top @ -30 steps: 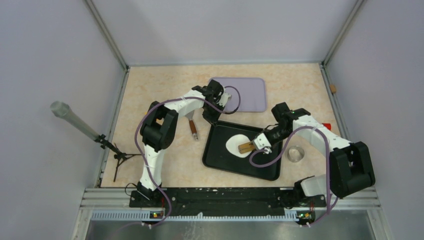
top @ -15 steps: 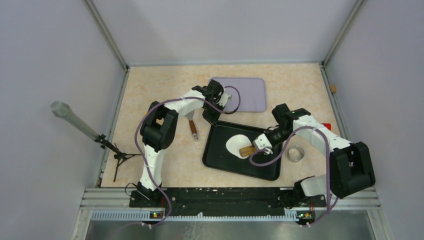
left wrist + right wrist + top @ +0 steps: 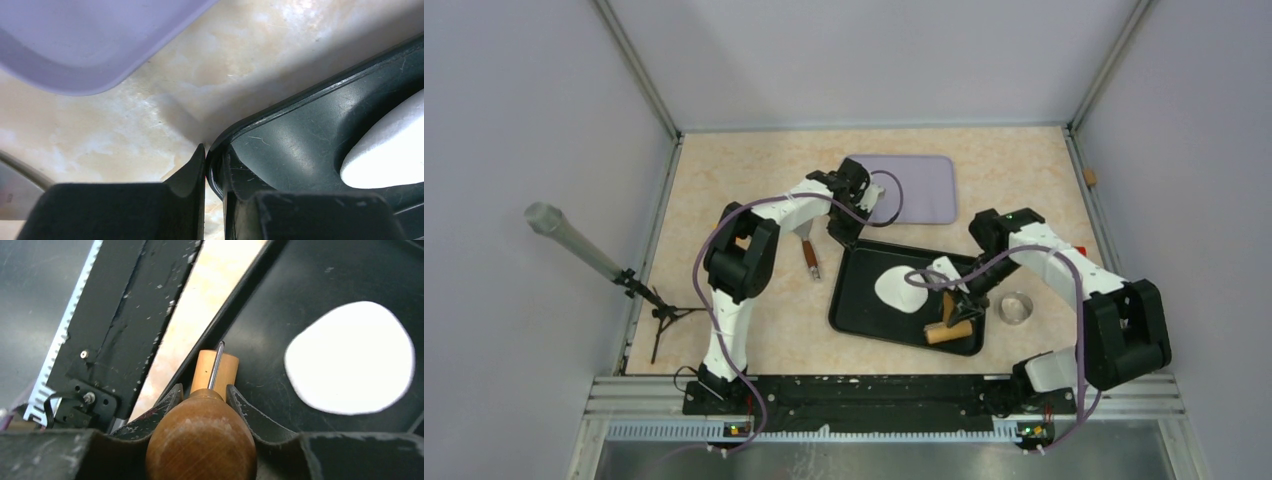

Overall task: Roll out the dumpling wrappers from the dough
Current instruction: Flatten out the dough on the work surface.

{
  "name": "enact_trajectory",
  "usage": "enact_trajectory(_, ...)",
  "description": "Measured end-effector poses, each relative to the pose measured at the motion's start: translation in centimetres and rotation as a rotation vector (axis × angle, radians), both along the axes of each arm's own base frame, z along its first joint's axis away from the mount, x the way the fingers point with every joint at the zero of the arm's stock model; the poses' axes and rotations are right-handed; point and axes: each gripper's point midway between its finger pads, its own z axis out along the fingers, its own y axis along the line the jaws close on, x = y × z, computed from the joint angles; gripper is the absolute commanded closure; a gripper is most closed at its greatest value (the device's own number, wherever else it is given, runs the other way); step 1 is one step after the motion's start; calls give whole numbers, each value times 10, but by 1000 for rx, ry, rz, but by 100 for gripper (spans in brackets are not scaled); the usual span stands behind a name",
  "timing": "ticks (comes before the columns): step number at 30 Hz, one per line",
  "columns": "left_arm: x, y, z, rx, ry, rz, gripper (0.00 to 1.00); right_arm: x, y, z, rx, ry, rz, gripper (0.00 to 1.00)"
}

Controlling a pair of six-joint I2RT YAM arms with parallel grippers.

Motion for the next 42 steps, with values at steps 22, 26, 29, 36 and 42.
enact_trajectory(22, 15, 14, 0, 19, -27, 64, 100, 134, 90, 21, 181, -308, -584, 100)
enact_trajectory(26, 15, 14, 0, 19, -28, 63, 100, 134, 93, 13, 155, -310, -569, 100)
enact_trajectory(29, 15, 14, 0, 19, -28, 64, 100, 130, 94, 11, 141, -318, -538, 100)
enact_trajectory(36, 15, 14, 0, 19, -28, 64, 100, 111, 99, 7, 133, -324, -422, 100)
enact_trajectory(42, 15, 14, 0, 19, -28, 64, 100, 101, 103, 6, 143, -309, -373, 100)
